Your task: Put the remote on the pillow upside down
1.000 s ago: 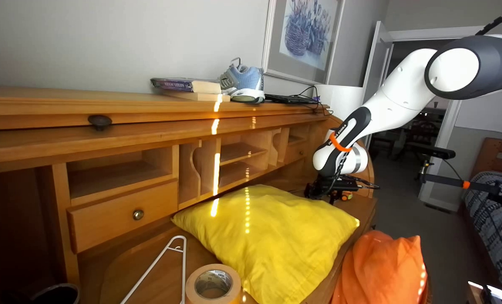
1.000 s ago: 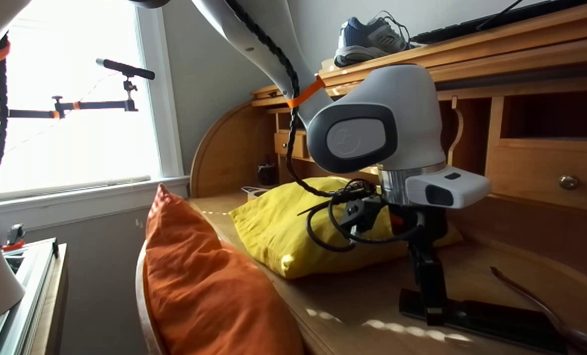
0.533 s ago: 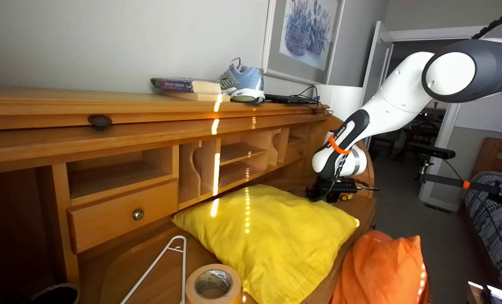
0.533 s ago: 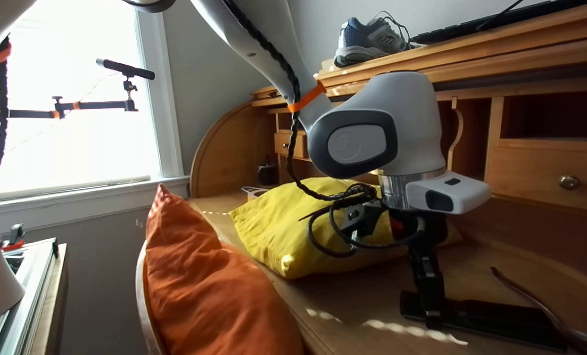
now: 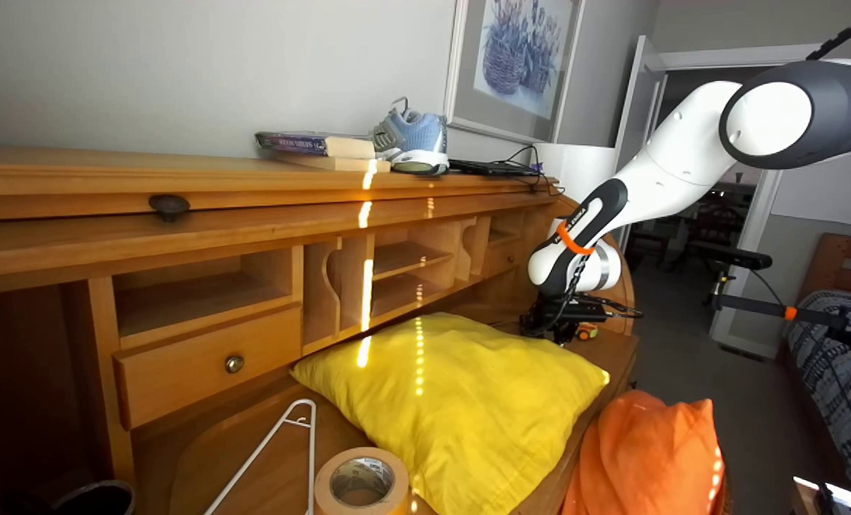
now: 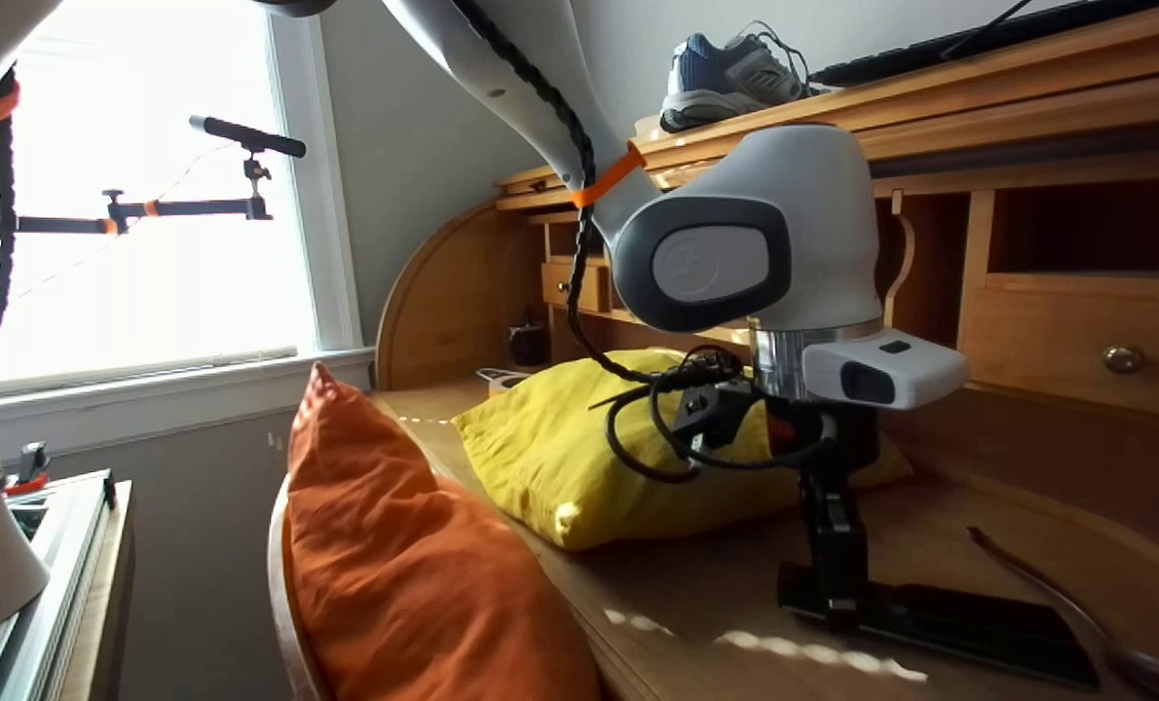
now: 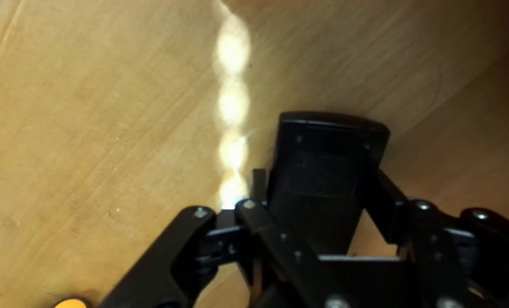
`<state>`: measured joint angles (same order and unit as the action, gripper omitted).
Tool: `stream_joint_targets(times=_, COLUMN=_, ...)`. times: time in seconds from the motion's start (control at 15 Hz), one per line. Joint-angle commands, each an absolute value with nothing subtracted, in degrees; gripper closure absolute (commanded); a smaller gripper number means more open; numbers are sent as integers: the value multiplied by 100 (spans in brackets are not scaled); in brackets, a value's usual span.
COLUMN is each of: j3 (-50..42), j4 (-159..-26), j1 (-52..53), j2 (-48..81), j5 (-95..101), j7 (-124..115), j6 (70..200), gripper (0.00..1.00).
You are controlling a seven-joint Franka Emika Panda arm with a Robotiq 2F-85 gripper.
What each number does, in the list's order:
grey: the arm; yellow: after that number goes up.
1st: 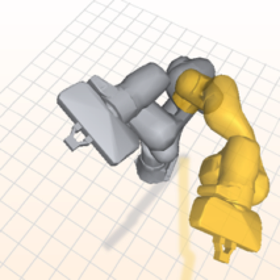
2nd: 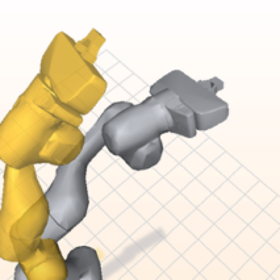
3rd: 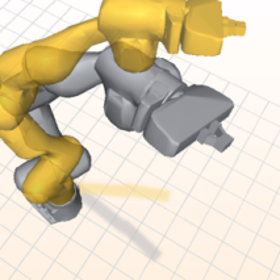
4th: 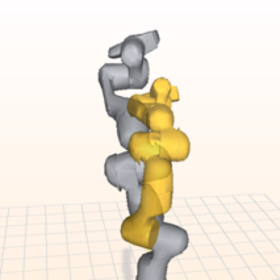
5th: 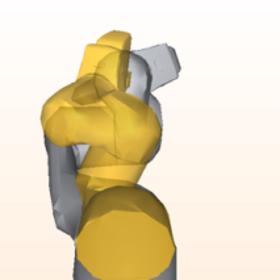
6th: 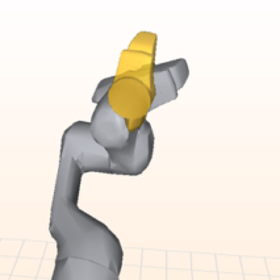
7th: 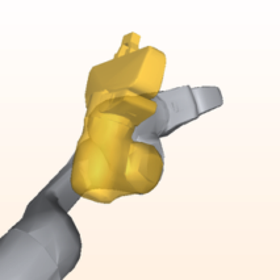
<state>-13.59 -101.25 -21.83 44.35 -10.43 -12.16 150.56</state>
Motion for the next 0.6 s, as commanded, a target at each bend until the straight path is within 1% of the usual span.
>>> stream_joint_targets(times=0.0, j3=-1346, j4=-10501, j1=-2128, j2=3733, j5=-1048, j7=-1035, j6=14414, gripper=66)
stream_joint_targets(times=0.53, j3=-1413, j4=-10854, j1=-1973, j2=2616, j5=-869, j7=-807, j6=13644, gripper=66)
